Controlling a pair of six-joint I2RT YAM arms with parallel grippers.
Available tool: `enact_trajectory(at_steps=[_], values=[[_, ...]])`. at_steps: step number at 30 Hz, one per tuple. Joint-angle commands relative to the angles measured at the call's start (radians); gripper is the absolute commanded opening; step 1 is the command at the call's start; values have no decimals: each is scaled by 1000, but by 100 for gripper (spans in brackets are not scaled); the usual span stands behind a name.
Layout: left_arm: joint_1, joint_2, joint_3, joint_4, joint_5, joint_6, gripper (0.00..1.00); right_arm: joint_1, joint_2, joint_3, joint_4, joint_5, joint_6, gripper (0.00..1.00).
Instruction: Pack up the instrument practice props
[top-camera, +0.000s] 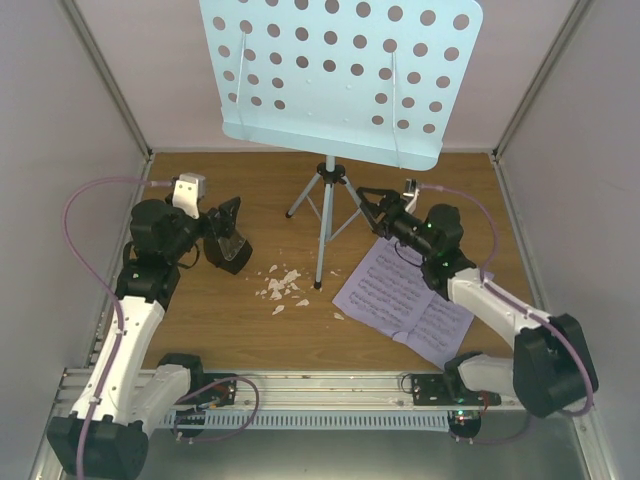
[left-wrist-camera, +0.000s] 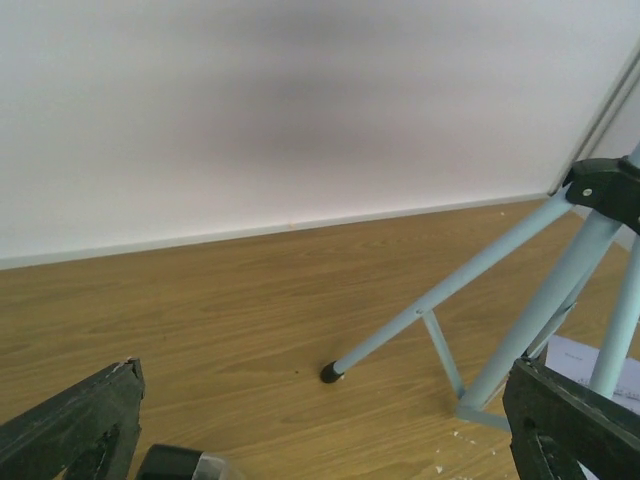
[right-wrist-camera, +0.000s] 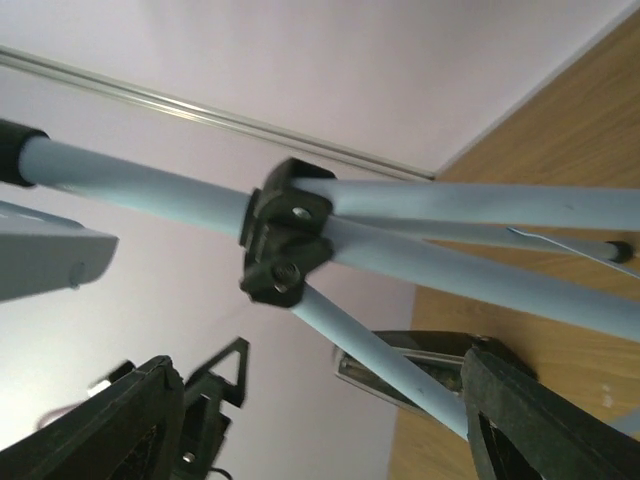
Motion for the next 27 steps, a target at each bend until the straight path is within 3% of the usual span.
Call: enact_trajectory(at_steps=[1,18,27], values=[[2,-29,-29,36,-50,30,98,19,79,68,165,-25,69,75],[1,-18,-27,34,-28,24,98,52,258,211,191,-46,82,58],[1,-19,-29,35,-28,24,98,58,270,222,187,-37,72,34]])
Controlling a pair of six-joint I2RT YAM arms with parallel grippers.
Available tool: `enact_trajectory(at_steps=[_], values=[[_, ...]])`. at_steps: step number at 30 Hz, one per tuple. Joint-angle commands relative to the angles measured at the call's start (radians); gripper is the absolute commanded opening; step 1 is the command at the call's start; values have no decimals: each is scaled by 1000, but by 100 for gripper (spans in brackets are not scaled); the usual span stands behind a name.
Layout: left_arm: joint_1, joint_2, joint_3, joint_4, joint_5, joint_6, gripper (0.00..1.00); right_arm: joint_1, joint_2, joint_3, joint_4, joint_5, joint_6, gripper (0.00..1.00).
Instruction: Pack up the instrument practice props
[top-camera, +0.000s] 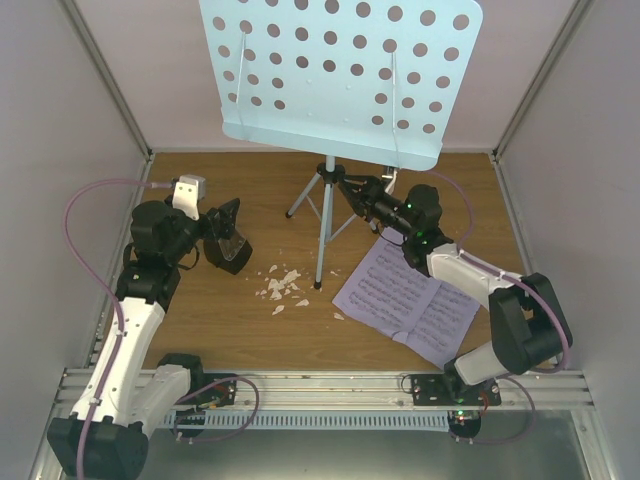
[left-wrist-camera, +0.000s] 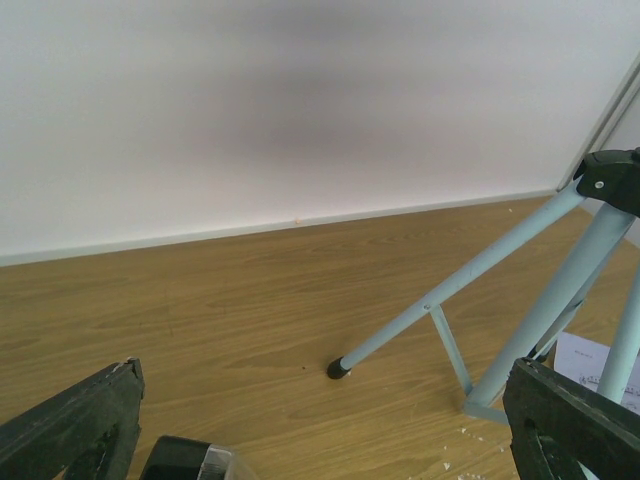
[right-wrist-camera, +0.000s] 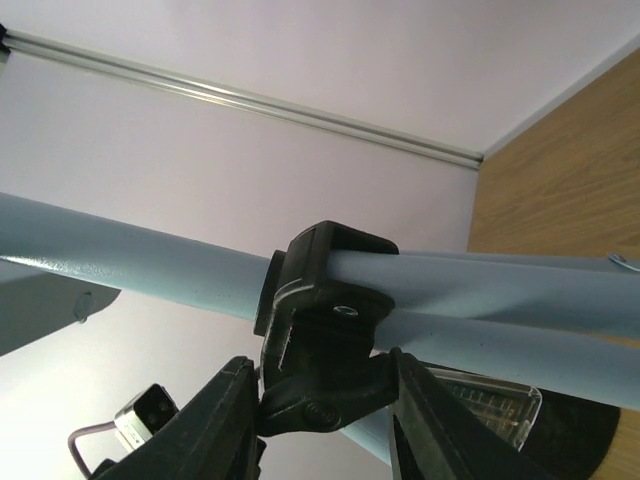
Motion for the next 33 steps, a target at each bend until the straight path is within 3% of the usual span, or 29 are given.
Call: enact_trajectory(at_steps=[1,9,12,15,19,23,28,33], values=[[1,-5,-9,35,0,11,98,10,1,20,36,3,-14,31],[1,-6,-9,34,-1,11,98,13,-7,21,11,18,-42,5],[1,-4,-10,34,-1,11,98,13,-16,21,-8,30,-62,1],[1,-3,-10,34,1,11,98,12,-26,21,-24,41,-80,5],[1,-4,-9,34,2,11,98,12,-38,19,-24,49,-95,36],[1,-4,-10,34,4,11,98,12,-41,23,-20,51,-94,47],[1,-4,-9,34,5,12,98,12,-21,31,-2,45,-78,47],[1,-4,-10,33,6,11,98,13,-3,35,25,33,-62,23]])
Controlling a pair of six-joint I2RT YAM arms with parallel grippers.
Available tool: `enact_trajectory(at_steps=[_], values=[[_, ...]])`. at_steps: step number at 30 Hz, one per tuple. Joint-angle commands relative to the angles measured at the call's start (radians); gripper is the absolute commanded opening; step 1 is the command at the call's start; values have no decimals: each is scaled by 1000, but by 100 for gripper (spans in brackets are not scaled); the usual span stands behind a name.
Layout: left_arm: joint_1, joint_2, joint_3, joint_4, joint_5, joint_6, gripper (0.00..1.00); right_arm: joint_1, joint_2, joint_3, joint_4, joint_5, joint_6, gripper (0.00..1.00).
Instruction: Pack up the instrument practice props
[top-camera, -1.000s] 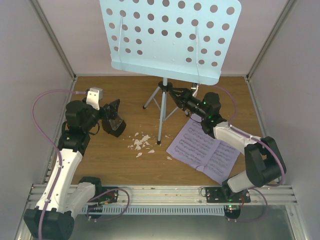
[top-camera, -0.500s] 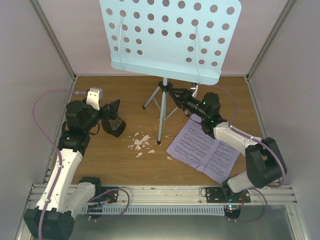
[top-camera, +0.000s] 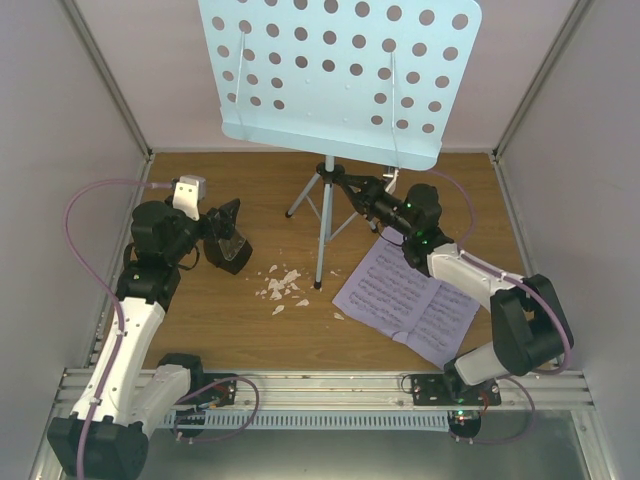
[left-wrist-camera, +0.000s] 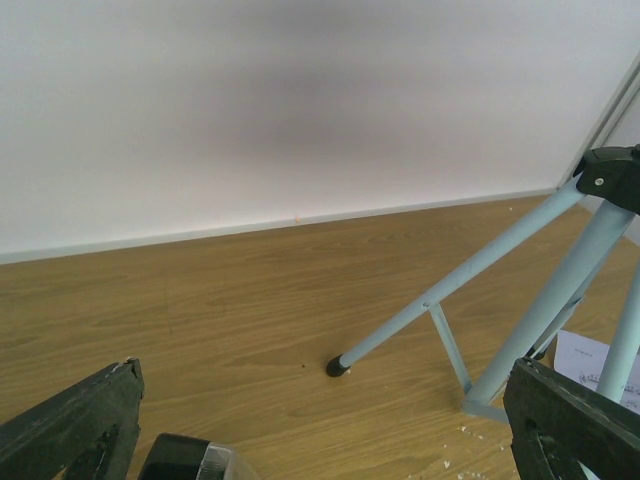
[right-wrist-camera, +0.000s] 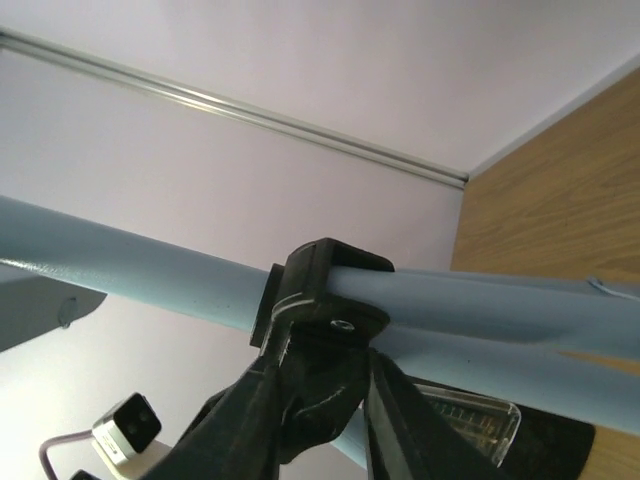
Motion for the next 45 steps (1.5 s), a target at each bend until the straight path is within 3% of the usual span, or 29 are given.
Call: enact_trajectory(at_steps=[1,7,14,18,22,30,38,45], values=[[2,-4,-7,33,6,11,98,6,9,29,57,-4,-6,19],[1,-3,-7,34,7,11,98,6,-7,29,29,12,-42,1],[1,1,-7,33,7,11,98,8,-34,20,-6,54,-135,0],[1,1,-6,32,7,11,98,26,-67,5,-3,136,-346,0],[1,0,-7,33,5,12,98,61,-98,11,-36,221,-702,0],[0,5,-6,31,7,14,98,82,-123,34,-145,229,-1174,0],[-1,5,-8,31,8,12,98,104,-120,95,-296,342,-1496,0],[-1,4,-8,32,8,11,98,112,-113,97,-309,423,-1654,3]])
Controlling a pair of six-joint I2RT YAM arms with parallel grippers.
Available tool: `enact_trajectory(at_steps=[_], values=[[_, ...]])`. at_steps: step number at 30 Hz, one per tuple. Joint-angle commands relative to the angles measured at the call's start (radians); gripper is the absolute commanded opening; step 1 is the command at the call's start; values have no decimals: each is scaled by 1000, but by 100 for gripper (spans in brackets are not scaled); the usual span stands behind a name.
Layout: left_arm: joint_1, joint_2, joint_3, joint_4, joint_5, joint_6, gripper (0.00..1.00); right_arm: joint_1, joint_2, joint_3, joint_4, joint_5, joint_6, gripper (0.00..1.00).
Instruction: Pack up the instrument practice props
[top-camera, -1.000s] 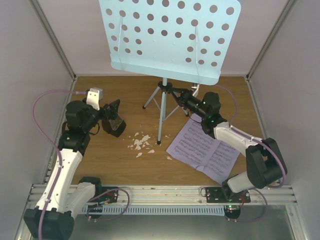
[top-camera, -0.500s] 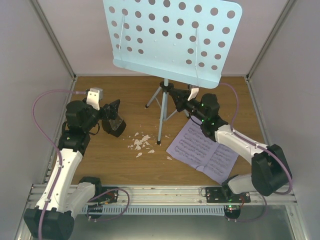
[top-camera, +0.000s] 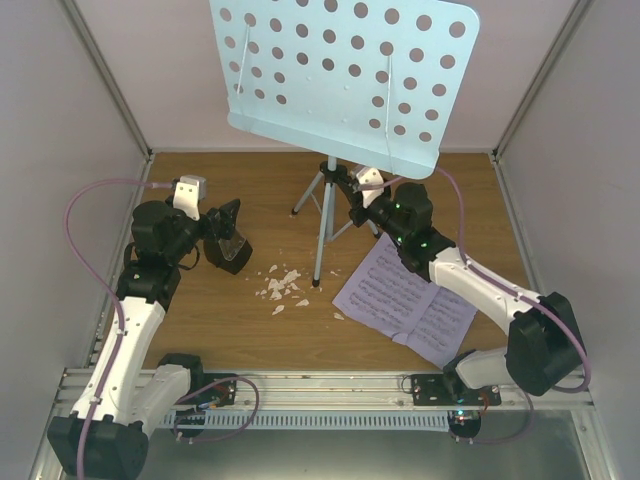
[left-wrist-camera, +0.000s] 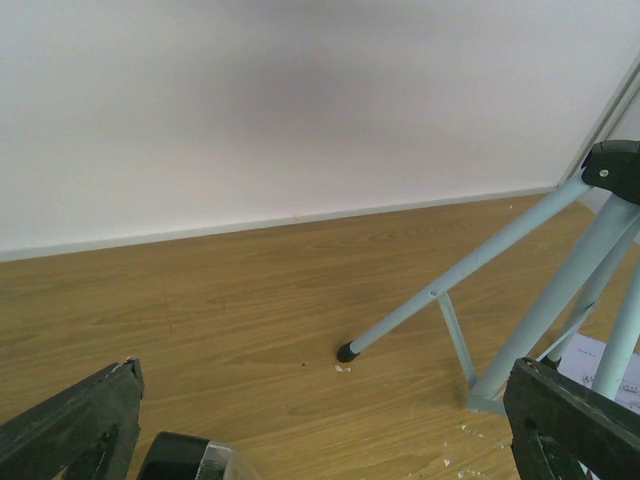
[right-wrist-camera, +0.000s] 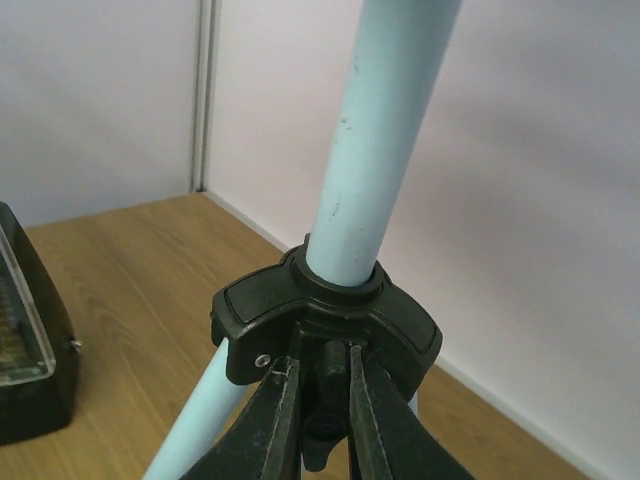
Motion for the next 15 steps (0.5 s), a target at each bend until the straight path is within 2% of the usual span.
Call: enact_trajectory(at_steps=[1,15], values=[[0,2,-8,32,7,11,98,6,-13,25,4,131,-177,4],[-4,12,-8,32,8,11,98,26,-21,52,6,319,-506,6]])
